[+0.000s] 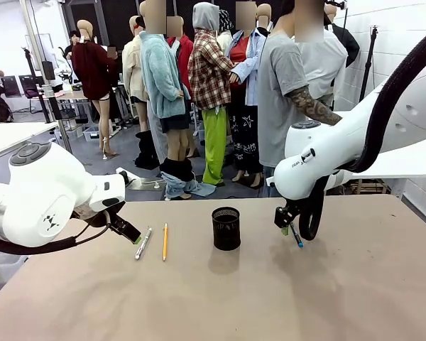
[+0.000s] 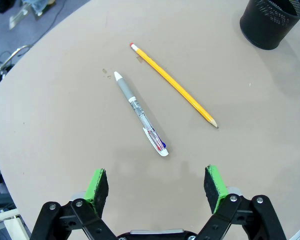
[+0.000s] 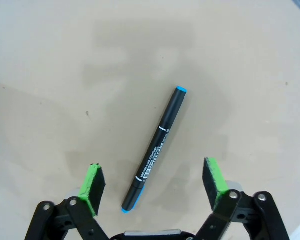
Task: Place the pens into the pen holder.
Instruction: Pick up a writing instrument from the table and place it into the Pen holder.
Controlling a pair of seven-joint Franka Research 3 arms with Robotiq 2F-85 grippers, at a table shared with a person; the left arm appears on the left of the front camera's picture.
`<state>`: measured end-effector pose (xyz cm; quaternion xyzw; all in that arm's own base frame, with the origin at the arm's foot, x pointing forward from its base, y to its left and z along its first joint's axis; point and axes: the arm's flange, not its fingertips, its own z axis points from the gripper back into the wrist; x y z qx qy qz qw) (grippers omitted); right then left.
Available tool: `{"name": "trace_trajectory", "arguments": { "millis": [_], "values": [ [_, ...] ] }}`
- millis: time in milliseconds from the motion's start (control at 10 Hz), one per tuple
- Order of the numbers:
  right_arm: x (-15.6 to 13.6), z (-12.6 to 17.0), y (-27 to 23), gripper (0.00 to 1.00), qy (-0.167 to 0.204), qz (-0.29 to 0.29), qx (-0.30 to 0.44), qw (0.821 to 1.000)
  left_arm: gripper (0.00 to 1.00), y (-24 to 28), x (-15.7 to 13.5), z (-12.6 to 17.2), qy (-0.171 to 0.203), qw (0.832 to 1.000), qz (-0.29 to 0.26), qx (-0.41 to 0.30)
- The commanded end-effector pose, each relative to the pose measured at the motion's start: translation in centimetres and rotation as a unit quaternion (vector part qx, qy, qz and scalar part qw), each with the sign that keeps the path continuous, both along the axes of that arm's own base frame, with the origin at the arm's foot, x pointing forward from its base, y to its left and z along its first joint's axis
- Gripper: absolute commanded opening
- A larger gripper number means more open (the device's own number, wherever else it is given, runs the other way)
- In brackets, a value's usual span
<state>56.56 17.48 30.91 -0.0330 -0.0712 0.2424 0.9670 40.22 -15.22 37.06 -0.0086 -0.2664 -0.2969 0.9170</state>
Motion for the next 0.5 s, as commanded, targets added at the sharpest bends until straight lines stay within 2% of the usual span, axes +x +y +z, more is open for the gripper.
{"name": "trace_trajectory", "arguments": {
  "millis": [0, 300, 400],
  "values": [
    [0.7, -0.1, 0.4, 0.71, 0.001, -0.013, -0.01, 1.0, 1.0, 0.1, 0.0, 0.1, 0.0, 1.0, 0.001, -0.001],
    [1.0, -0.8, 0.4, 0.12, 0.019, -0.014, -0.007, 1.0, 1.0, 0.1, 0.0, 0.1, 0.0, 1.0, 0.001, -0.001],
    [1.1, -1.2, 0.5, 0.0, 0.03, -0.01, -0.009, 0.999, 1.0, 0.1, 0.0, 0.1, 0.0, 1.0, 0.001, -0.001]
  ]
}}
